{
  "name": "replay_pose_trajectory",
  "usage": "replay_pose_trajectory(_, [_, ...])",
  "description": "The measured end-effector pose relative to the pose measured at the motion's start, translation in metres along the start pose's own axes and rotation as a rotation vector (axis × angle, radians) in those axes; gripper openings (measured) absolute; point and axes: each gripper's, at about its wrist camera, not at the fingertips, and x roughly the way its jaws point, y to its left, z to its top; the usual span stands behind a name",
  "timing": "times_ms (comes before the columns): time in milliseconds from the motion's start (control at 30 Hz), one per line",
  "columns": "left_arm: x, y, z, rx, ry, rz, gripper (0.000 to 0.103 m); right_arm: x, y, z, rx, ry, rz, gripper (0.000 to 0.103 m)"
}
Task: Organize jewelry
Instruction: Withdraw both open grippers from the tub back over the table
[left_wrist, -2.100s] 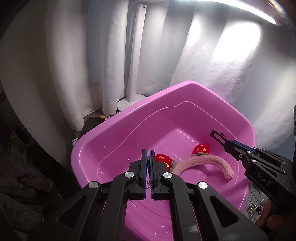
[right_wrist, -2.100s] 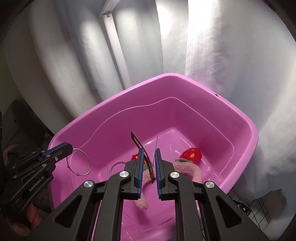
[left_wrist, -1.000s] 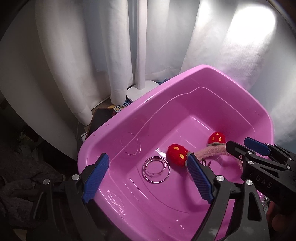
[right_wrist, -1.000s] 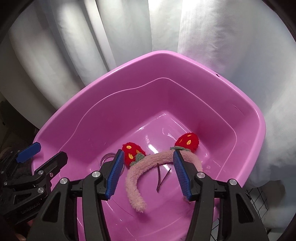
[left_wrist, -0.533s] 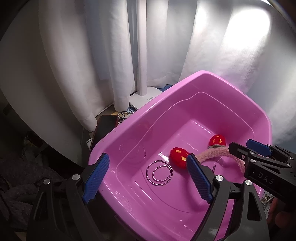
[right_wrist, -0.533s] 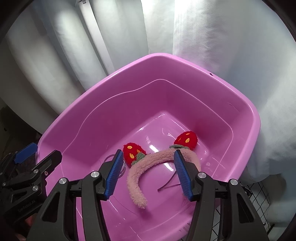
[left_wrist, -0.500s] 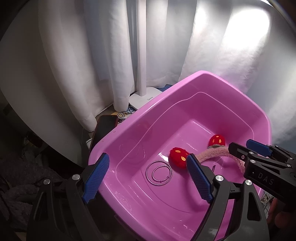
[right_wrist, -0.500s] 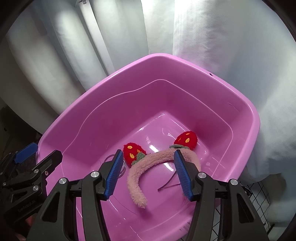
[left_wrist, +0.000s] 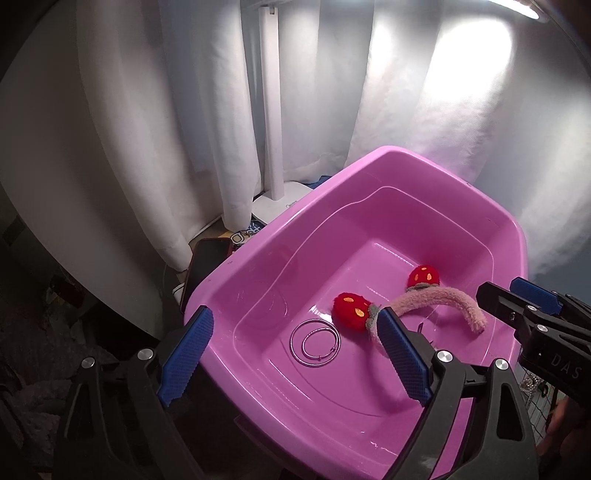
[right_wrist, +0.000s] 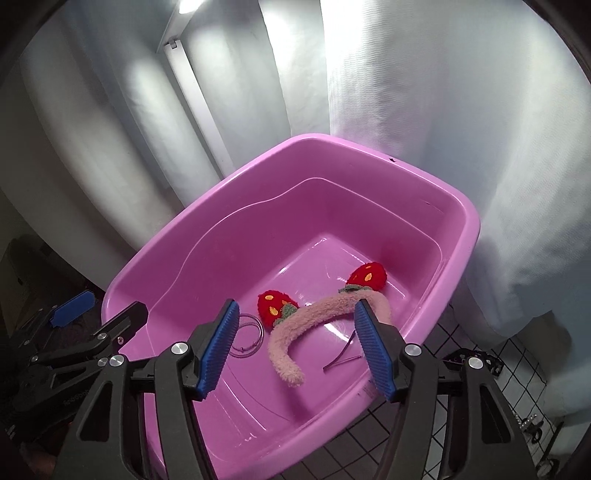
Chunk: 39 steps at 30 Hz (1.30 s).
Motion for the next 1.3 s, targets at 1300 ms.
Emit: replay_pose_trajectory(1300, [-0.034, -0.226, -0.177, 0.486, 0.057, -0.56, 0.097, -0.217, -0.199, -0.367, 0.718, -0.18, -0.594, 0.069])
